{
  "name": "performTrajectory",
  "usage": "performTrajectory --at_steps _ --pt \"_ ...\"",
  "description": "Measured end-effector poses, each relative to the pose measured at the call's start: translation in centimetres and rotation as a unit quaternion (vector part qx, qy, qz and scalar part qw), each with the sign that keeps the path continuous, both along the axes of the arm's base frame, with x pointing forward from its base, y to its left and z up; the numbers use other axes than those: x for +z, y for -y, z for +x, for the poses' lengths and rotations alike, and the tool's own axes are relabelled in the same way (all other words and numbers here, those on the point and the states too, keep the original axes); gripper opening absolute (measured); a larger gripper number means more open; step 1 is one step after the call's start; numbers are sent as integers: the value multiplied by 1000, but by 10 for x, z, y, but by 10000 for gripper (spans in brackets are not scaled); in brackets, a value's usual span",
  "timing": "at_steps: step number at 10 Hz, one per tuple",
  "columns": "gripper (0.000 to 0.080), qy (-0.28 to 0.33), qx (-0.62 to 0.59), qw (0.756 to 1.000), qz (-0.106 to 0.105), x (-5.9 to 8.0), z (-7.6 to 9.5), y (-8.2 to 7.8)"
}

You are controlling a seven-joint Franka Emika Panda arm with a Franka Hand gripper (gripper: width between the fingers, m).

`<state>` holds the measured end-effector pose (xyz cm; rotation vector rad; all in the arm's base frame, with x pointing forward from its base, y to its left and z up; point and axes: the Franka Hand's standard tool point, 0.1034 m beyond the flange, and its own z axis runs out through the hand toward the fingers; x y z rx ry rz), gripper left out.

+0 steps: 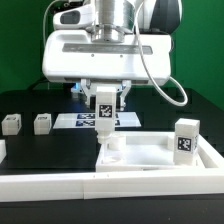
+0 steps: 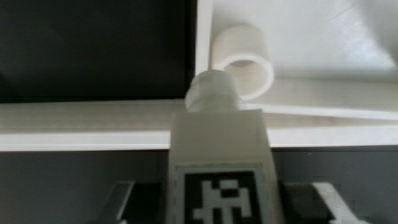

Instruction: Assemble square table

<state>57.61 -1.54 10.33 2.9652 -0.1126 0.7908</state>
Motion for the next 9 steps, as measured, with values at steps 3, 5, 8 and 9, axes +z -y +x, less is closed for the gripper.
performTrajectory --at_steps 3,5,8,9 --pt "290 6 8 1000 2 0 15 -11" --pt "290 11 13 1000 -2 -5 20 -12" --pt "290 14 16 1000 -8 -10 20 -11" --pt "290 14 16 1000 -8 -10 20 -11"
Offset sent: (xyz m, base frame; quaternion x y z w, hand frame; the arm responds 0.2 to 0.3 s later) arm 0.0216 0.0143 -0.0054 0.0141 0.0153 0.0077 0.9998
